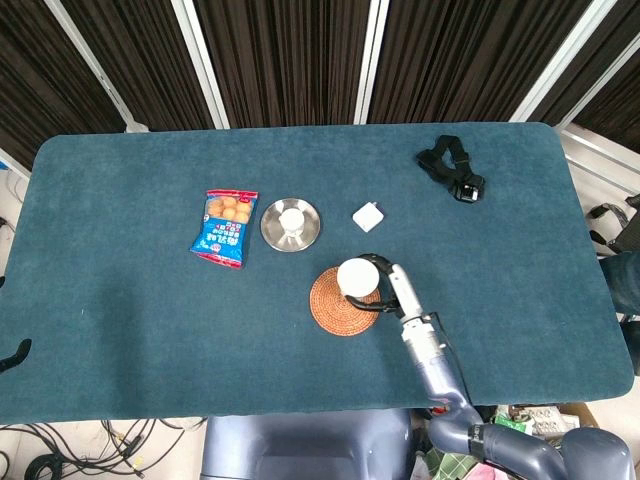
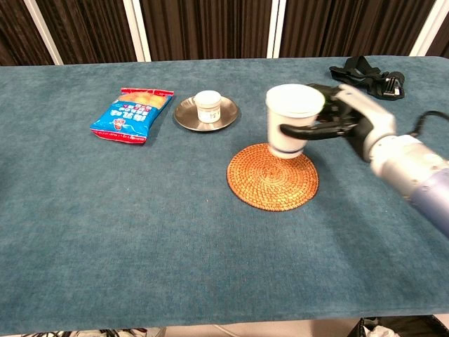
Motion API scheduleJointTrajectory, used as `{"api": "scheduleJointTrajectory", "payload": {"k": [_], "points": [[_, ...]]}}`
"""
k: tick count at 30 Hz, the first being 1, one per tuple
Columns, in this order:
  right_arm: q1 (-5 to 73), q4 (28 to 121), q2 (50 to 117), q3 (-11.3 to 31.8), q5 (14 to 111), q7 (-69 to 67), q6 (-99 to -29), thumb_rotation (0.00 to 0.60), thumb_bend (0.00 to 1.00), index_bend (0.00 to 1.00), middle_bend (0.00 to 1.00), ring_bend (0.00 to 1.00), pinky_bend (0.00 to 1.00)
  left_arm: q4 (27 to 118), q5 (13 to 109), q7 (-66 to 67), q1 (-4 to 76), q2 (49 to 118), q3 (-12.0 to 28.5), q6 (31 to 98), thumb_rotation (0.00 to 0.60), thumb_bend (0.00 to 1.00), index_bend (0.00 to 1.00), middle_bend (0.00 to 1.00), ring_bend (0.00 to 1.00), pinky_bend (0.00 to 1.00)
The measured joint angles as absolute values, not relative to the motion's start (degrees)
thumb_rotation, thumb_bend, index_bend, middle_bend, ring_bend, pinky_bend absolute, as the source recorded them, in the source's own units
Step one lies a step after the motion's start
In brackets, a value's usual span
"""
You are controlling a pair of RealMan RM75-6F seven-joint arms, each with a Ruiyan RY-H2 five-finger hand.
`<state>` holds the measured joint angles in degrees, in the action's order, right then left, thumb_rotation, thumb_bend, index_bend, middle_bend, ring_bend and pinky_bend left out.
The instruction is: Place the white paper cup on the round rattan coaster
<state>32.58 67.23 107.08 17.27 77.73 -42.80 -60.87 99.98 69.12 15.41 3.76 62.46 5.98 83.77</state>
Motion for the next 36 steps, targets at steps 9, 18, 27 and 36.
{"api": "scheduleJointTrajectory", "payload": {"k": [9,18,27,36], "points": [[33.7,66.2,109.7,17.0,76.1,-41.0,-59.3,0.600,0.12,0.40,0.37,0.36,0.12,99.9,69.6,14.6,3.8,62.3,5.9,83.7,0.600,0.26,0.00,0.03,0.00,0.00],[33.9,62.3,112.2,15.7,76.3,-41.2,-59.1,0.600,0.12,0.40,0.36,0.36,0.12,99.9,69.4,14.7,3.7,62.2,6.0,83.8,0.600,0.26,0.00,0.03,0.00,0.00],[34.1,58.5,113.5,15.0,78.2,-42.8,-60.9,0.600,0.10,0.33,0.25,0.25,0.11,99.7,69.4,14.8,3.8,62.2,6.0,83.8,0.600,0.26,0.00,0.03,0.00,0.00],[34.3,56.5,112.7,12.2,81.3,-44.8,-61.0,0.600,0.05,0.09,0.03,0.07,0.09,99.6,69.2,15.0,3.7,62.3,6.0,84.0,0.600,0.26,0.00,0.03,0.00,0.00]]}}
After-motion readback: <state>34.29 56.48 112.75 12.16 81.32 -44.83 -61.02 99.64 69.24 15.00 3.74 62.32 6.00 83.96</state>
